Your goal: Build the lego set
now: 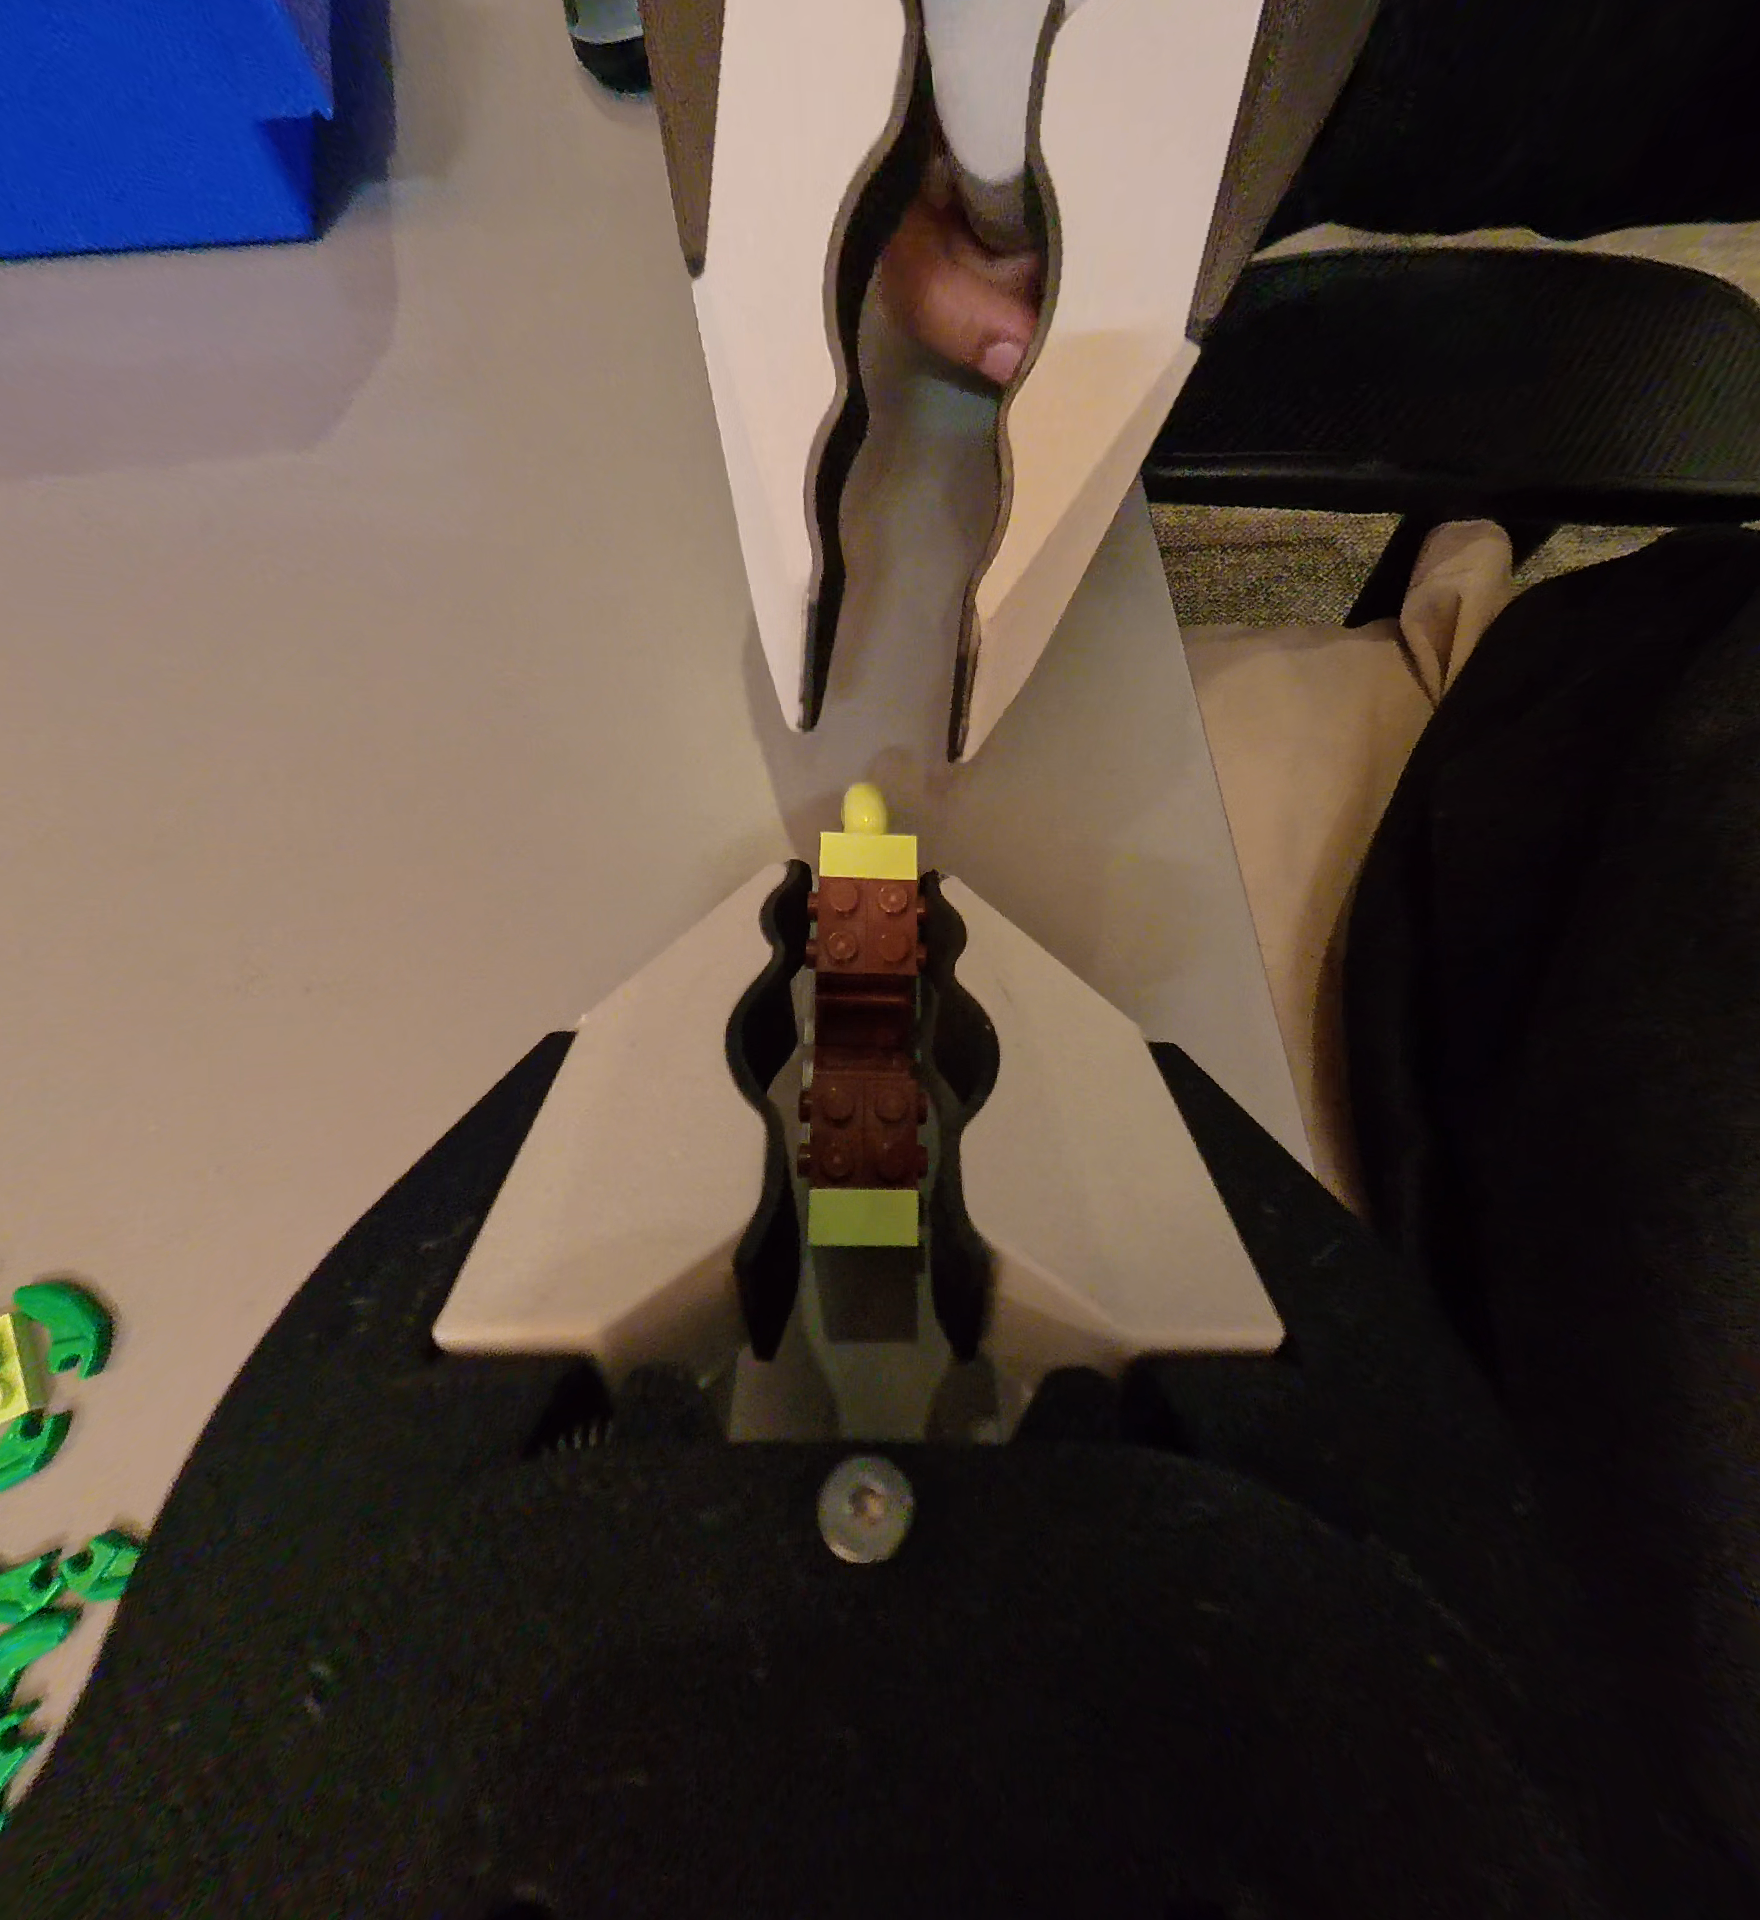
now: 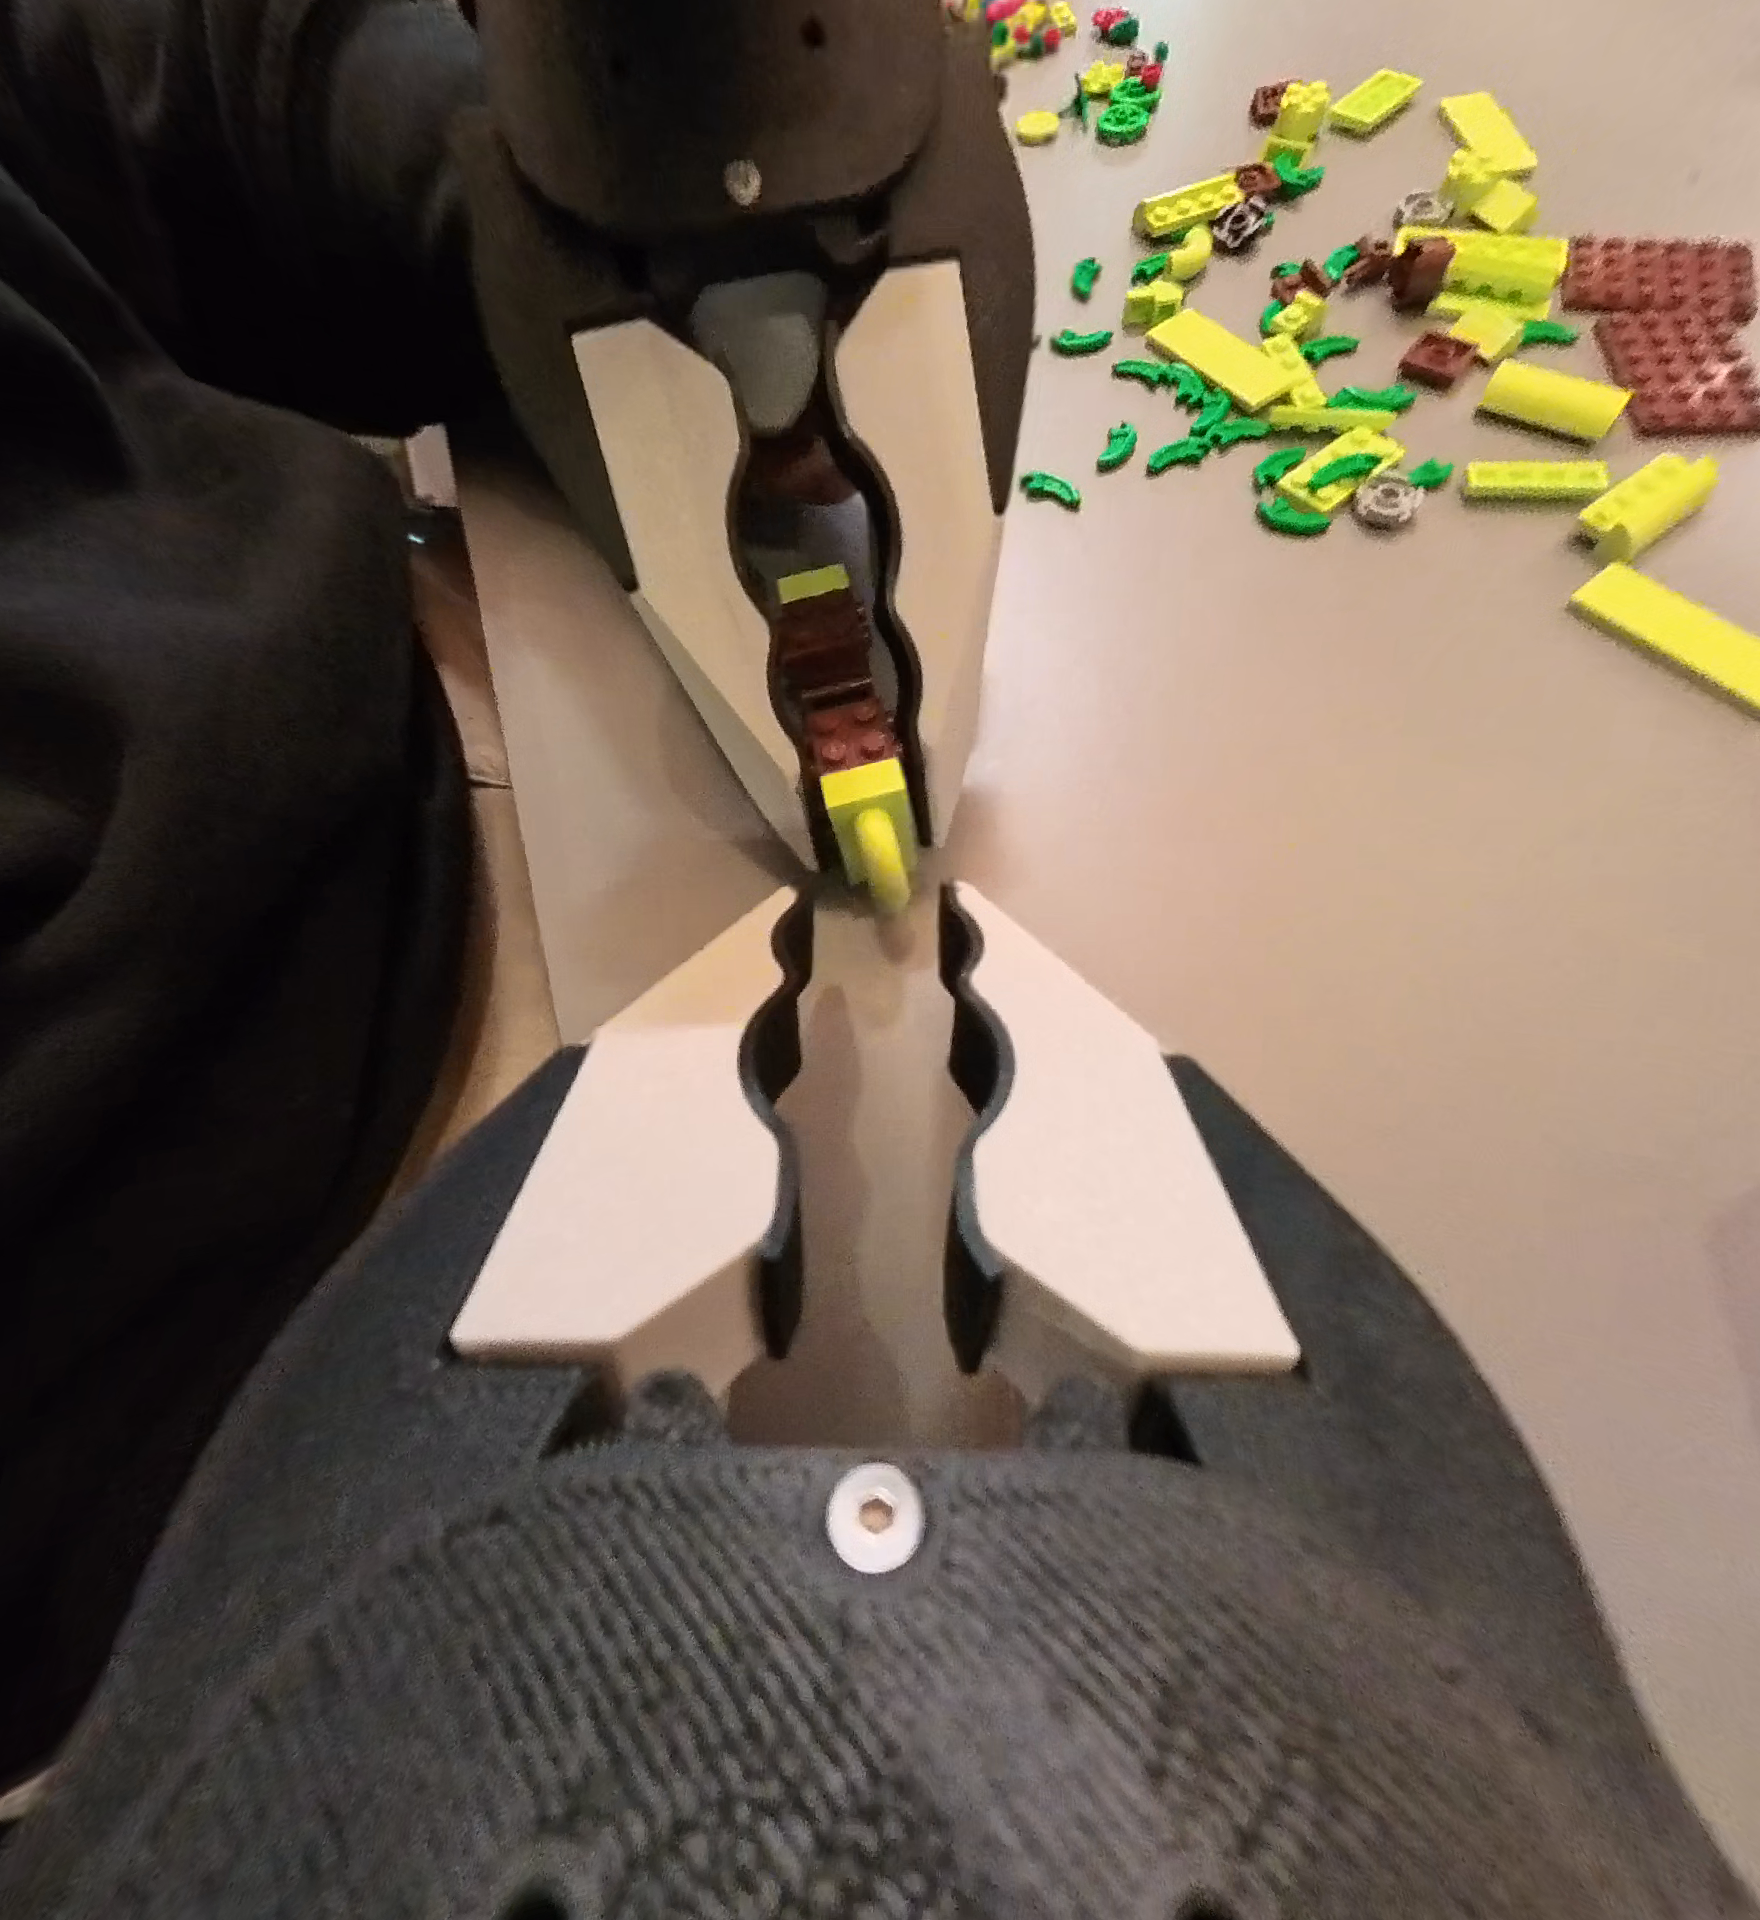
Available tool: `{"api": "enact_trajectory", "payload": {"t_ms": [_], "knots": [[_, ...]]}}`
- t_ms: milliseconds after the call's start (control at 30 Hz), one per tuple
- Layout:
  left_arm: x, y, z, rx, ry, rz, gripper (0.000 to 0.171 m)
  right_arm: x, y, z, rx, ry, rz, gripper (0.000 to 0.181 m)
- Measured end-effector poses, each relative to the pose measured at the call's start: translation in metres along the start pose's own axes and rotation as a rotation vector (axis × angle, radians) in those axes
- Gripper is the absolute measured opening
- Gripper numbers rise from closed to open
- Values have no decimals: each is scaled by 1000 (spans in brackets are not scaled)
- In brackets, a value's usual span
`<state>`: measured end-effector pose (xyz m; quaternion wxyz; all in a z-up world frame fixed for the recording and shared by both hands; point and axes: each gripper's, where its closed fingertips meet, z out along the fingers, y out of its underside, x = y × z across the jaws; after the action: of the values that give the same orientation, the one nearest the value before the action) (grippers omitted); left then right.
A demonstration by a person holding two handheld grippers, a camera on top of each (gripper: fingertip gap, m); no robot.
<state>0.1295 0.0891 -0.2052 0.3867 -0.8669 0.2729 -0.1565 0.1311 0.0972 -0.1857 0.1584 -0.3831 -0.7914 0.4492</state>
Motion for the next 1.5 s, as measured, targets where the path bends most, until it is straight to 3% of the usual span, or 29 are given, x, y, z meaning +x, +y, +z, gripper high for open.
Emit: {"api": "enact_trajectory", "payload": {"t_ms": [300,1000,1067,1267,1500], "knots": [[-1,0,0,-3,-15,10,18,2,9,16,-77,29,-30,5],[0,1,1,-8,-8,8,19,0,9,15,-82,-48,24,6],[-1,1,1,-9,-14,7,18,2,7,13,-65,-26,14,15],[4,-12,-13,84,-8,23,51,7,1,4,3,44,18,30],[-14,-21,-60,240,-86,-38,57,2,-3,7,20,101,-12,41]]}}
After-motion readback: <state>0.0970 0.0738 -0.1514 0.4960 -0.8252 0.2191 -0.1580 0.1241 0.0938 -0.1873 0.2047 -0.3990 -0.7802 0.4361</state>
